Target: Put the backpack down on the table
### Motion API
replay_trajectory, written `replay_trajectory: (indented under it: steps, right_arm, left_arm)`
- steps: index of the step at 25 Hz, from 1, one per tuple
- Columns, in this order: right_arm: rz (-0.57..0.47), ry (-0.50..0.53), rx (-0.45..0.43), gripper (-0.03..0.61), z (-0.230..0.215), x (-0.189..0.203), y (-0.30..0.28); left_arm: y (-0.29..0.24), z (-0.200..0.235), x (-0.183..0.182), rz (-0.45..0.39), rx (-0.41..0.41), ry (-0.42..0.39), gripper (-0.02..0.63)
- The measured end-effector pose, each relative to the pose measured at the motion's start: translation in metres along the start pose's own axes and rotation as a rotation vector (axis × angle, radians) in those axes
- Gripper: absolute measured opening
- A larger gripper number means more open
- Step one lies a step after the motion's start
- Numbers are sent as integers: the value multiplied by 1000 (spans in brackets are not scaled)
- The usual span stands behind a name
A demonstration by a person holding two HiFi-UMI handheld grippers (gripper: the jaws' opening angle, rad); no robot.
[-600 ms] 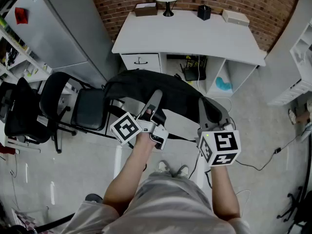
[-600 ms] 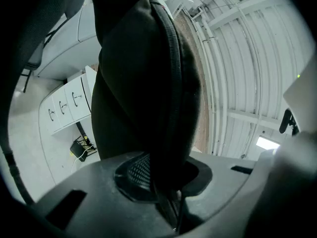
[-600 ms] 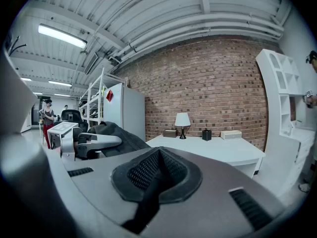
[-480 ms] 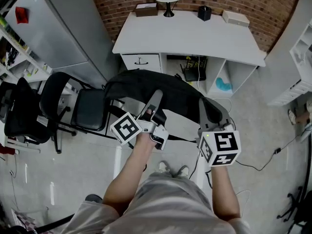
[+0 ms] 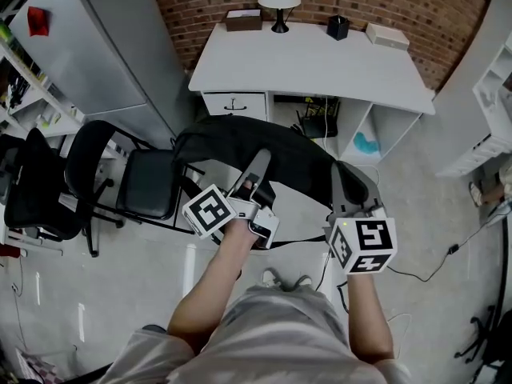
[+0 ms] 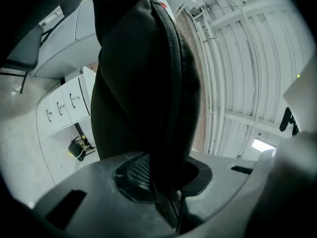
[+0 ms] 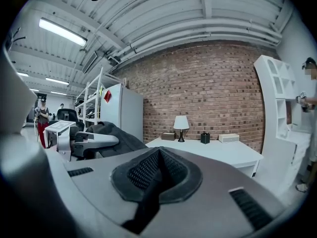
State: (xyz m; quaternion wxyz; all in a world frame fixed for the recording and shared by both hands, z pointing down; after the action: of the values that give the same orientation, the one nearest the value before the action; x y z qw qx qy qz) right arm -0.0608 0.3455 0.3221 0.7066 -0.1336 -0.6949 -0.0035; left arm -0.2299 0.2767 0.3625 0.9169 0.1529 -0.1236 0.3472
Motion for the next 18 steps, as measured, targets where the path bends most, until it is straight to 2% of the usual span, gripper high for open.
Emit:
replay_trajectory:
  steps: [12,18]
  right_arm:
    - [-13,17,1,0,7,-4,-24]
    - [-17,17,-14,0,-12,-2,-52]
  left_arm:
    - [-10,5,-23,-10,28,31,63]
    - [-34,18,-28,-10,2,-4,63]
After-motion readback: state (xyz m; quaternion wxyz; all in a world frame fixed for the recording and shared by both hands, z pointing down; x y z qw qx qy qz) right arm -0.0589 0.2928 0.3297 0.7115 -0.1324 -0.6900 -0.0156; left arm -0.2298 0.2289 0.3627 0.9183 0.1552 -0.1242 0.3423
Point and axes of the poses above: the fingertips, and each gripper's own axes: y backward along the fingers, z to its left, x out of its underside, the point moved 4 cm from there along y, backward along the fingers
